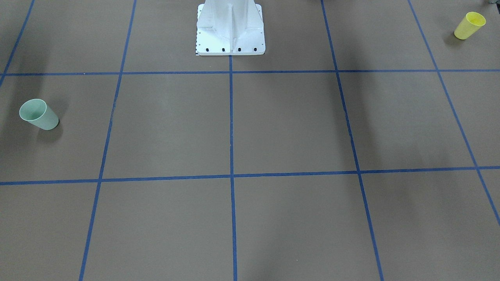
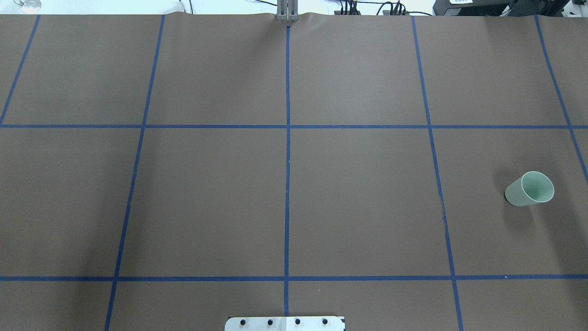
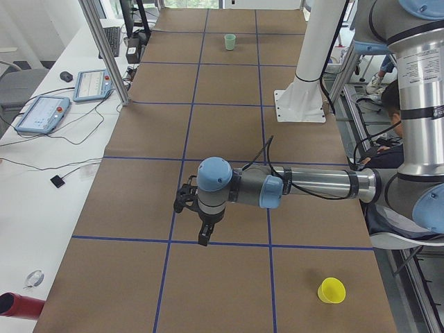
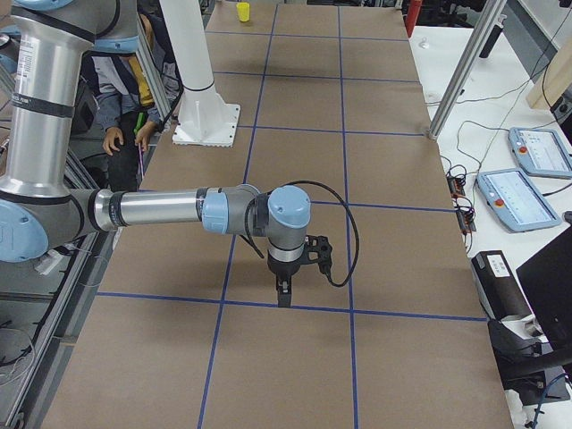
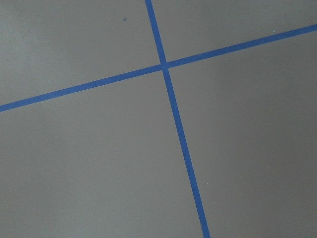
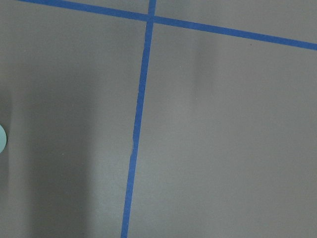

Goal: Transfer and stack yellow cup on green cup

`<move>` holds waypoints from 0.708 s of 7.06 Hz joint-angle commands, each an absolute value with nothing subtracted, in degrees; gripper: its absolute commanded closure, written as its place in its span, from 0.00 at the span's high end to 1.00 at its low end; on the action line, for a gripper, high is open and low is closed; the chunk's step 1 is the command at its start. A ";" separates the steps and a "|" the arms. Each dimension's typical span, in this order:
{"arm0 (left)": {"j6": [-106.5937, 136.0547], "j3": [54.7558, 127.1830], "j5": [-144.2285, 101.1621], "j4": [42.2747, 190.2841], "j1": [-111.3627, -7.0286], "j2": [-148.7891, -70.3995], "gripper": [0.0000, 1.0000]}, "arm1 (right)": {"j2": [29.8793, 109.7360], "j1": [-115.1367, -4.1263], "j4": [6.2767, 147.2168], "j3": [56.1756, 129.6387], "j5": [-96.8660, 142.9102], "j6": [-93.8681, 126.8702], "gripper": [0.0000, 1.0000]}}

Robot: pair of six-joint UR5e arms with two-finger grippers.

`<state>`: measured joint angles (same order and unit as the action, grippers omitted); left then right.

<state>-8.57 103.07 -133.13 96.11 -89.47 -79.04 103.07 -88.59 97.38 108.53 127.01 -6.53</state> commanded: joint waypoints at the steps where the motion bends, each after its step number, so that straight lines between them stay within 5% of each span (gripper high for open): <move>1: -8.26 103.10 -133.24 96.24 -89.56 -79.45 1.00 | 103.18 -88.59 97.38 108.28 127.00 -6.59 1.00; 5: -4.78 102.92 -133.15 100.72 -89.91 -83.75 1.00 | 104.06 -88.59 97.47 107.67 127.79 -6.85 1.00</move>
<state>-7.30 102.85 -133.03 99.59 -89.89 -82.33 103.89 -88.59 97.44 107.82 127.33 -6.81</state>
